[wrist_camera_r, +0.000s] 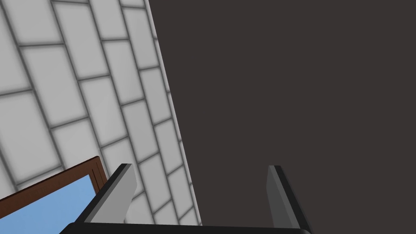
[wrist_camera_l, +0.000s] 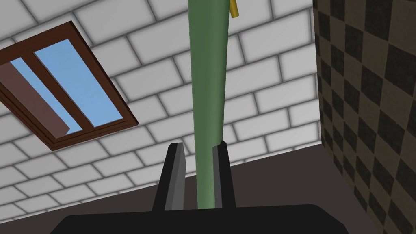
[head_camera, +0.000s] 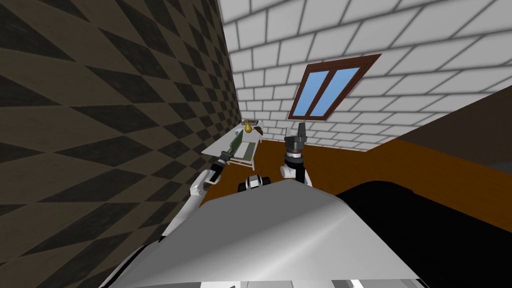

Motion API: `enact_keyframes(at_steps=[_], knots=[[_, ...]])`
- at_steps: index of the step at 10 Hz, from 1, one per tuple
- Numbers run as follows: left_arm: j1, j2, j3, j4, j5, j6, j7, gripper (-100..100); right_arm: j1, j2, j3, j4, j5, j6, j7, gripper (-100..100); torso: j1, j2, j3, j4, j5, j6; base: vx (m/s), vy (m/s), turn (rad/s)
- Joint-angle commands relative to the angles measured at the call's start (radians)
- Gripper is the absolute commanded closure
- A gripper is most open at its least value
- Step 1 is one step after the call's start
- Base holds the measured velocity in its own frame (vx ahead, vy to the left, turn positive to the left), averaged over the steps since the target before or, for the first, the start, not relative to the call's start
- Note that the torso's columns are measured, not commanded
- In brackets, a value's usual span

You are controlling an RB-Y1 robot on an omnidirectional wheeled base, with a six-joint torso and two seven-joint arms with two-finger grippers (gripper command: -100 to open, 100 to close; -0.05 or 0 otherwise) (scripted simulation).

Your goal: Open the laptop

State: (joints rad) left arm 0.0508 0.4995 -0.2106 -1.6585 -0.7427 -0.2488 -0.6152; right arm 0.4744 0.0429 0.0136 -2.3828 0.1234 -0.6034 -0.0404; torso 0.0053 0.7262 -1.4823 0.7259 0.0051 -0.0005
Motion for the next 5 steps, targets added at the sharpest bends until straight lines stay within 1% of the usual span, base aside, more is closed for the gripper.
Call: enact_keyframes(at_steps=[1, 2, 3, 4, 5], knots=[[0.01, -0.036, -0.015, 0.02, -0.044, 0.009, -0.063, 100, 0.0, 0.0, 0.0, 0.0, 0.0, 0.0, 0.0, 0, 0.001, -0.001, -0.001, -0.001, 0.0, 0.0, -0.018, 0.008, -0.021], [0.009, -0.068, -0.018, 0.03, -0.073, 0.007, -0.101, 100, 0.0, 0.0, 0.0, 0.0, 0.0, 0.0, 0.0, 0, 0.002, -0.001, -0.001, 0.001, 0.0, -0.002, -0.009, 0.01, 0.002], [0.009, -0.1, -0.022, 0.04, -0.102, 0.005, -0.128, 100, 0.0, 0.0, 0.0, 0.0, 0.0, 0.0, 0.0, 0, 0.002, 0.0, 0.0, 0.0, 0.0, -0.002, -0.016, 0.017, 0.023], [0.009, -0.1, -0.022, 0.04, -0.102, 0.005, -0.148, 100, 0.0, 0.0, 0.0, 0.0, 0.0, 0.0, 0.0, 0, 0.001, -0.001, -0.001, 0.001, 0.0, 0.001, -0.019, 0.01, -0.027], [0.009, -0.132, -0.025, 0.05, -0.131, 0.003, -0.185, 100, 0.0, 0.0, 0.0, 0.0, 0.0, 0.0, 0.0, 0, 0.001, -0.002, -0.001, 0.001, -0.001, -0.002, -0.015, 0.009, -0.013]])
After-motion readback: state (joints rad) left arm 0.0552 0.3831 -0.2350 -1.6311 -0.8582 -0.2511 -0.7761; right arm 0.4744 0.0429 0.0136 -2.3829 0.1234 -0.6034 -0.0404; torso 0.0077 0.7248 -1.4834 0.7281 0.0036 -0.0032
